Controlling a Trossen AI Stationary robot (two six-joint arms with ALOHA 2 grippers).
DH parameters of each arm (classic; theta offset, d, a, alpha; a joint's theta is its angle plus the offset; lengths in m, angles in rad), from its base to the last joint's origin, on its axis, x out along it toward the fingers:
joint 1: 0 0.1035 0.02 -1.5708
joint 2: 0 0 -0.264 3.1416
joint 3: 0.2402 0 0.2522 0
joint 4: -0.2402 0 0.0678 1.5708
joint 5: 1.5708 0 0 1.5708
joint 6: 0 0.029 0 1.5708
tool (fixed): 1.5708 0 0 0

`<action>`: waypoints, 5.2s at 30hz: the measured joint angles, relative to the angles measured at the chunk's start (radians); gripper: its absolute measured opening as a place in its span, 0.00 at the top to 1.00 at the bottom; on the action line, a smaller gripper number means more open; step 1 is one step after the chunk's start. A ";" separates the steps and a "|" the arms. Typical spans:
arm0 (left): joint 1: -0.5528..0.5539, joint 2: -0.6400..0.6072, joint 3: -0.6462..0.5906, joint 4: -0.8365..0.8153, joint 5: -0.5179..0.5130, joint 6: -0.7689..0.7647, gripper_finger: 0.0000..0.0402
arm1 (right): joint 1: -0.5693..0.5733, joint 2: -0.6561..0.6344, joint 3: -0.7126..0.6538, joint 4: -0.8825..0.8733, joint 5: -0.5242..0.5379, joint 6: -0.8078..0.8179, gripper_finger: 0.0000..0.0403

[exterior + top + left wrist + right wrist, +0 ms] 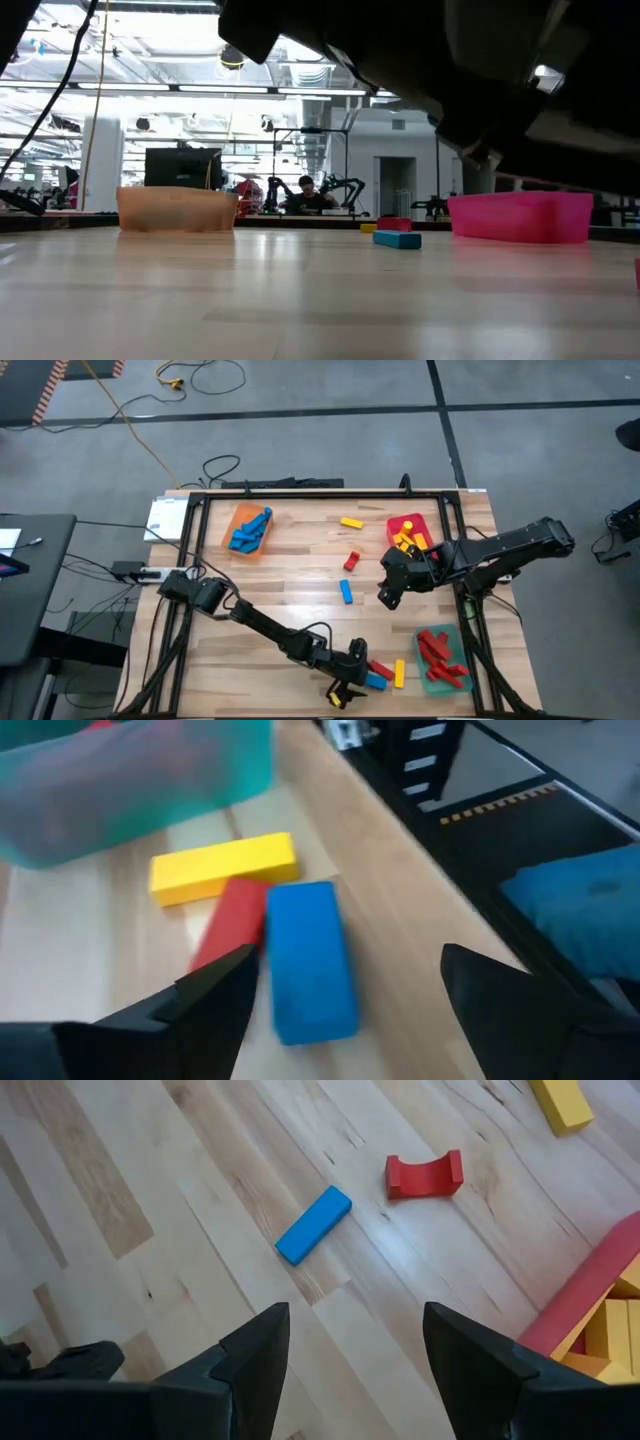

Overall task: Sort blocks
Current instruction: Put the blue rectangle block into the orange bin

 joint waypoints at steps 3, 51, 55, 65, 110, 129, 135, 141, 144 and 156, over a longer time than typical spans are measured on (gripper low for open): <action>-0.007 0.000 0.000 -0.003 0.003 0.010 0.25 | 0.000 0.000 0.000 0.000 0.000 0.000 0.39; -0.022 0.030 0.005 -0.043 0.018 0.103 0.34 | 0.003 0.000 0.000 0.082 0.024 -0.009 0.39; -0.010 0.030 0.005 -0.002 0.014 0.076 0.28 | 0.003 0.000 0.000 0.084 0.024 -0.009 0.39; -0.001 0.030 0.005 0.040 0.071 0.032 0.31 | 0.003 0.000 0.000 0.087 0.024 -0.008 0.39; 0.100 -0.119 -0.127 -0.454 0.076 0.107 0.39 | 0.671 0.635 0.245 0.251 0.015 0.472 0.39; 0.103 -0.168 -0.174 -0.488 0.082 0.100 0.39 | 0.651 0.793 0.346 0.203 0.000 0.439 0.39; 0.101 -0.168 -0.174 -0.490 0.085 0.099 0.39 | 0.641 0.835 0.345 0.204 -0.058 0.445 0.40; 0.101 -0.168 -0.174 -0.502 0.085 0.103 0.39 | 0.643 0.831 0.347 0.204 -0.058 0.451 0.48; 0.101 -0.169 -0.174 -0.502 0.085 0.114 0.39 | 0.644 0.831 0.348 0.204 -0.057 0.448 0.58; 0.101 -0.436 -0.249 -0.603 -0.092 0.328 0.44 | 0.597 0.793 0.348 0.207 0.121 0.301 0.72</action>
